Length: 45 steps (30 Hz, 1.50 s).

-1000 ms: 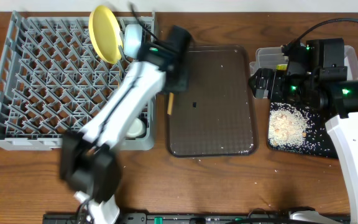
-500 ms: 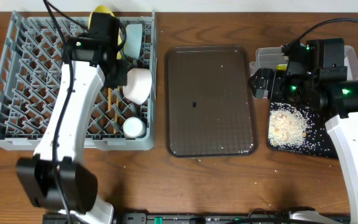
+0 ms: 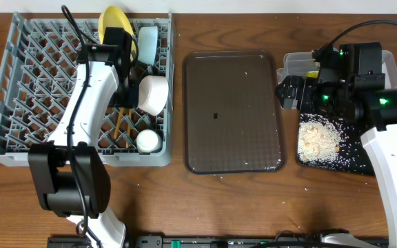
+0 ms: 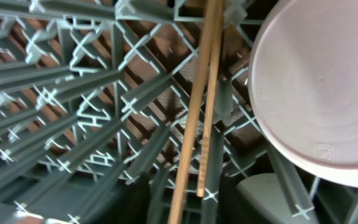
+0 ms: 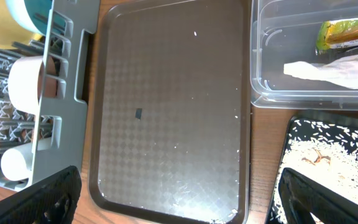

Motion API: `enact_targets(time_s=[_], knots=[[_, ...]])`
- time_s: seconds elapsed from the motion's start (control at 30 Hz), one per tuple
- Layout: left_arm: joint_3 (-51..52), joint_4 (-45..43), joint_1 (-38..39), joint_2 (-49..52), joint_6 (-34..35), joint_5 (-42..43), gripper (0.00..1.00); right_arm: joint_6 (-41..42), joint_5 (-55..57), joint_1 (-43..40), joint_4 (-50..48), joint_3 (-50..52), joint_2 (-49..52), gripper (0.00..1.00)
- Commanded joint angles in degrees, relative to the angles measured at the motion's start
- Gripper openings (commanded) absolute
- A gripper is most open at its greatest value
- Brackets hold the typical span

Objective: Sort waste into correct bins and load items into the dishwasher
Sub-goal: 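Carry second chopstick left and lower it into dish rack, then release chopstick and withdraw left gripper from rack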

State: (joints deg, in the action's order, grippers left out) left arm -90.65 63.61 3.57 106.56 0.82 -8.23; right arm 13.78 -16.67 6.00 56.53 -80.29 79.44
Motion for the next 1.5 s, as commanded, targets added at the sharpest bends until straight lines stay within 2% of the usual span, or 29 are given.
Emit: enact_targets(time_s=[0.0, 0.17, 0.23, 0.43, 0.57, 0.63, 0.77, 1.0, 1.17, 1.2, 1.47], knots=[[0.5, 0.2, -0.2, 0.9, -0.4, -0.9, 0.48, -0.6, 0.2, -0.3, 0.1, -0.3, 0.1, 0.99], [0.5, 0.4, -0.2, 0.2, 0.0, -0.9, 0.51, -0.6, 0.2, -0.3, 0.0, -0.3, 0.1, 0.99], [-0.1, 1.1, -0.2, -0.9, 1.2, -1.1, 0.56, -0.6, 0.2, -0.3, 0.1, -0.3, 0.1, 0.99], [-1.6, 5.0, -0.2, -10.0, 6.2, -1.4, 0.62, -0.6, 0.2, -0.3, 0.1, -0.3, 0.1, 0.99], [-1.6, 7.6, -0.2, -19.1, 10.1, -0.7, 0.76, -0.6, 0.2, -0.3, 0.1, -0.3, 0.1, 0.99], [-1.5, 8.7, -0.2, -23.0, 10.3, 2.6, 0.82, -0.6, 0.2, -0.3, 0.1, -0.3, 0.1, 0.99], [-1.4, 11.0, -0.2, -29.7, 10.3, 7.8, 0.84, -0.6, 0.2, -0.3, 0.1, -0.3, 0.1, 0.99], [-1.4, 15.6, -0.2, -36.9, 10.3, 7.8, 0.85, -0.6, 0.2, -0.3, 0.1, -0.3, 0.1, 0.99], [-1.4, 16.0, -0.2, -39.0, 10.3, 7.8, 0.87, -0.6, 0.2, -0.3, 0.1, -0.3, 0.1, 0.99], [-1.4, 16.1, -0.2, -39.1, 10.3, 7.8, 0.92, -0.6, 0.2, -0.3, 0.1, -0.3, 0.1, 0.99], [-1.4, 17.2, -0.2, -39.3, 10.0, 6.3, 0.93, -0.6, 0.2, -0.3, 0.1, -0.3, 0.1, 0.99]])
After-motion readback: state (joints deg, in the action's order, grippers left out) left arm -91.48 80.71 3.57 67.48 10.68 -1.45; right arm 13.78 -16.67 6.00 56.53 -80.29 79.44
